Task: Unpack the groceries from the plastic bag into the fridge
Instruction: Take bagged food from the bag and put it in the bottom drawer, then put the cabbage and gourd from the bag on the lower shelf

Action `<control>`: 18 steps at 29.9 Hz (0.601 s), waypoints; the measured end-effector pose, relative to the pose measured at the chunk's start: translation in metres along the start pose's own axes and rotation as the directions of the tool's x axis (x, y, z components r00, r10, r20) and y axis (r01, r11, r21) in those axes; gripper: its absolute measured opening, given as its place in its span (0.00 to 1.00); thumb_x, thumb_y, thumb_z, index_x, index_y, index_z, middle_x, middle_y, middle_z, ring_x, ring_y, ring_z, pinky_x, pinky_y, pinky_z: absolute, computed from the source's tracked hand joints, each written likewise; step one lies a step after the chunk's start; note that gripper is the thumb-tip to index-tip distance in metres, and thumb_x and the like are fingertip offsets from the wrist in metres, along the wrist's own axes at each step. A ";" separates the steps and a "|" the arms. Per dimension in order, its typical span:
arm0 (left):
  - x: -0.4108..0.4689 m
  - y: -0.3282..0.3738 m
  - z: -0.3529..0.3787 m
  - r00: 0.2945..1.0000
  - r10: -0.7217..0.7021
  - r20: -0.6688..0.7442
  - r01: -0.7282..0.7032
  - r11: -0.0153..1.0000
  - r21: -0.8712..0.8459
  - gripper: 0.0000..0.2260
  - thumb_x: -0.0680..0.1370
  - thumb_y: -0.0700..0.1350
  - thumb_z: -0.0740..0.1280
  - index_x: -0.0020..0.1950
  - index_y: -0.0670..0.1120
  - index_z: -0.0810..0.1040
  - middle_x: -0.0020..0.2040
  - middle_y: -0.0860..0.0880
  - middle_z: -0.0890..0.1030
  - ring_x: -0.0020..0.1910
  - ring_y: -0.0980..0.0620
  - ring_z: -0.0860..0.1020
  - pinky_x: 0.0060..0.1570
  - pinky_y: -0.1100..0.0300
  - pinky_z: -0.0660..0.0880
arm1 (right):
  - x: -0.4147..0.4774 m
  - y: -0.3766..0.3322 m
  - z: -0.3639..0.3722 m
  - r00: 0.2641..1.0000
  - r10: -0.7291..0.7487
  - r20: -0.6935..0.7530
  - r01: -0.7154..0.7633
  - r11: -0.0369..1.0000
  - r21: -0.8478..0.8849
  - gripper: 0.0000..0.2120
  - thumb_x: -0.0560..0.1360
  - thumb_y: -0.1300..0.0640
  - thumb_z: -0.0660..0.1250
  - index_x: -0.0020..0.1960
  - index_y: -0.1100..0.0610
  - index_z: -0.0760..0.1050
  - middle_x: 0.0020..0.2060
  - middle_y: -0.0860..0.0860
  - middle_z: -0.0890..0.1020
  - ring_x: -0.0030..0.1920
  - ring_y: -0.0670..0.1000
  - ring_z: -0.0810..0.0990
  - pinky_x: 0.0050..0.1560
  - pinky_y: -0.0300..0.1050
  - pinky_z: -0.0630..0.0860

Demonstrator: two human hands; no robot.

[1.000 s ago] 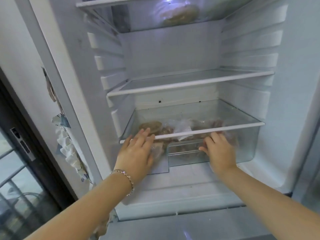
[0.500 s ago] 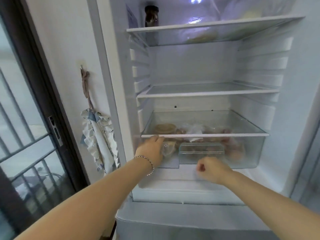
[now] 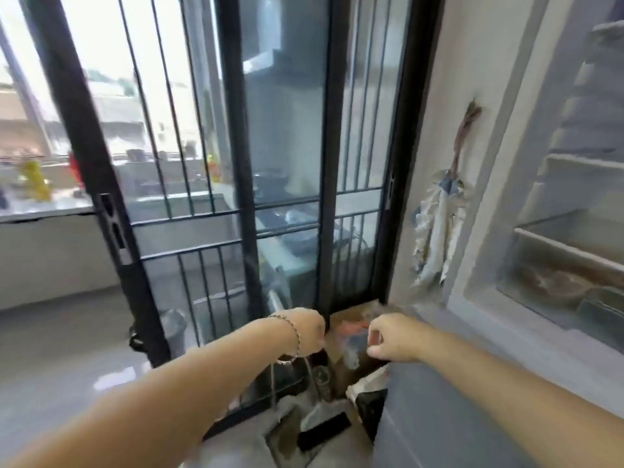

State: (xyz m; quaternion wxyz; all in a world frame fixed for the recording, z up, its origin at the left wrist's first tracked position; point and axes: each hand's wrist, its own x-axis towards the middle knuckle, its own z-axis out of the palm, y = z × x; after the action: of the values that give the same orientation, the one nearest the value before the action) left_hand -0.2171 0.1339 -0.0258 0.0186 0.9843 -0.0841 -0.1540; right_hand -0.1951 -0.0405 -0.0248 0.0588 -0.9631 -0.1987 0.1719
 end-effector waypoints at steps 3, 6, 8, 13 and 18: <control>-0.078 -0.067 0.038 0.961 -0.275 0.032 0.277 0.956 -0.102 0.14 0.79 0.45 0.59 0.60 0.42 0.77 0.60 0.43 0.78 0.59 0.45 0.76 0.56 0.57 0.72 | 0.004 -0.087 0.026 0.981 -0.177 0.080 0.180 0.983 -0.030 0.12 0.77 0.51 0.62 0.56 0.55 0.77 0.55 0.51 0.79 0.54 0.53 0.78 0.52 0.46 0.75; -0.175 -0.124 0.083 0.867 -0.495 0.056 0.495 0.845 -0.200 0.14 0.79 0.45 0.58 0.60 0.41 0.77 0.59 0.43 0.78 0.59 0.43 0.76 0.57 0.55 0.73 | -0.009 -0.184 0.057 0.924 -0.358 0.132 0.366 0.930 -0.044 0.11 0.77 0.52 0.63 0.54 0.56 0.77 0.54 0.52 0.79 0.53 0.53 0.78 0.51 0.44 0.75; -0.243 -0.154 0.115 0.785 -0.614 0.082 0.612 0.748 -0.255 0.14 0.78 0.44 0.58 0.59 0.40 0.77 0.59 0.42 0.78 0.58 0.42 0.76 0.58 0.55 0.73 | -0.028 -0.250 0.079 0.875 -0.456 0.162 0.472 0.879 -0.073 0.12 0.76 0.52 0.63 0.56 0.56 0.77 0.54 0.53 0.80 0.54 0.54 0.79 0.52 0.45 0.76; -0.437 -0.203 0.179 0.544 -0.822 0.168 0.818 0.476 -0.323 0.13 0.76 0.46 0.60 0.55 0.43 0.79 0.57 0.43 0.80 0.56 0.43 0.78 0.54 0.56 0.74 | -0.105 -0.424 0.140 0.666 -0.711 0.226 0.745 0.648 -0.158 0.15 0.76 0.53 0.62 0.58 0.58 0.78 0.57 0.56 0.80 0.58 0.57 0.78 0.55 0.44 0.73; -0.649 -0.226 0.235 0.288 -0.933 0.217 0.909 0.195 -0.368 0.12 0.76 0.49 0.60 0.57 0.49 0.78 0.59 0.47 0.79 0.58 0.46 0.77 0.55 0.58 0.73 | -0.224 -0.592 0.209 0.439 -0.829 0.346 0.899 0.405 -0.170 0.15 0.76 0.54 0.61 0.57 0.61 0.78 0.53 0.58 0.80 0.50 0.57 0.78 0.51 0.44 0.74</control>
State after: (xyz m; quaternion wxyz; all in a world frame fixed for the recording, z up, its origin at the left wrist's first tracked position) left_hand -0.8617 0.4652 -0.0691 0.1388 0.8106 0.5559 -0.1212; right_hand -0.6766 0.4196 -0.0439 -0.0430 -0.6897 -0.7003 0.1791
